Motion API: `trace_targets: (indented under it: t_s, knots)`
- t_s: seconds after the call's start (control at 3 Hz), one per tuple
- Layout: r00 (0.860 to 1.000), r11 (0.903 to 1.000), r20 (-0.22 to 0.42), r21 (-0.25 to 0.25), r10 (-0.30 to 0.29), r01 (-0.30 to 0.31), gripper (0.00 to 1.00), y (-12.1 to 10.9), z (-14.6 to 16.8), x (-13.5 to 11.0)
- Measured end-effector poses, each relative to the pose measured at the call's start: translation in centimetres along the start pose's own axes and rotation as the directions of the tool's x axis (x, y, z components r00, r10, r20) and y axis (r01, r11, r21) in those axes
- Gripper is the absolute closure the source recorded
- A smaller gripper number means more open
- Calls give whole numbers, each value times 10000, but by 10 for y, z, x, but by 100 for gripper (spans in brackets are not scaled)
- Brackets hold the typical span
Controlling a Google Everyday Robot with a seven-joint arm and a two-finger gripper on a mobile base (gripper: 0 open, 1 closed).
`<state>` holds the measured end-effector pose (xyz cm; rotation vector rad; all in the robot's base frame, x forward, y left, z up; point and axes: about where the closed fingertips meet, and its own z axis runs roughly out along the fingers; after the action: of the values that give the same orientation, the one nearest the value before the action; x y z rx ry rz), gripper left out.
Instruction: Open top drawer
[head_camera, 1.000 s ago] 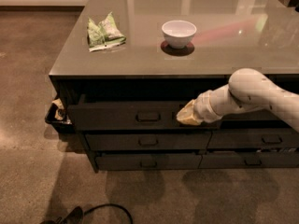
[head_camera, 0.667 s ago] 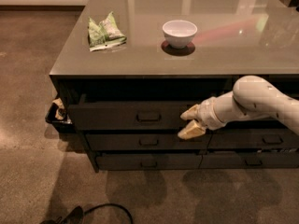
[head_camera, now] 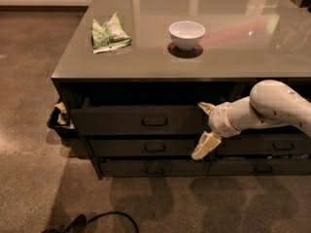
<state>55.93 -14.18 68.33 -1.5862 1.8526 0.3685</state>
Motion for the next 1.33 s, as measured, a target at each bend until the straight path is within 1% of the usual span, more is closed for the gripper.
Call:
trace_targets:
  t_s: [0.33, 0.67, 1.0, 1.33]
  knots:
    - [9995, 9995, 92, 77, -315, 314, 0, -6, -2, -12]
    - [9983, 9985, 208, 44, -547, 546, 0, -19, 6, -23]
    - [9977, 9980, 276, -58, -622, 624, 0, -33, 20, -29]
    - [9988, 9988, 206, -210, -438, 443, 0, -45, 37, -25]
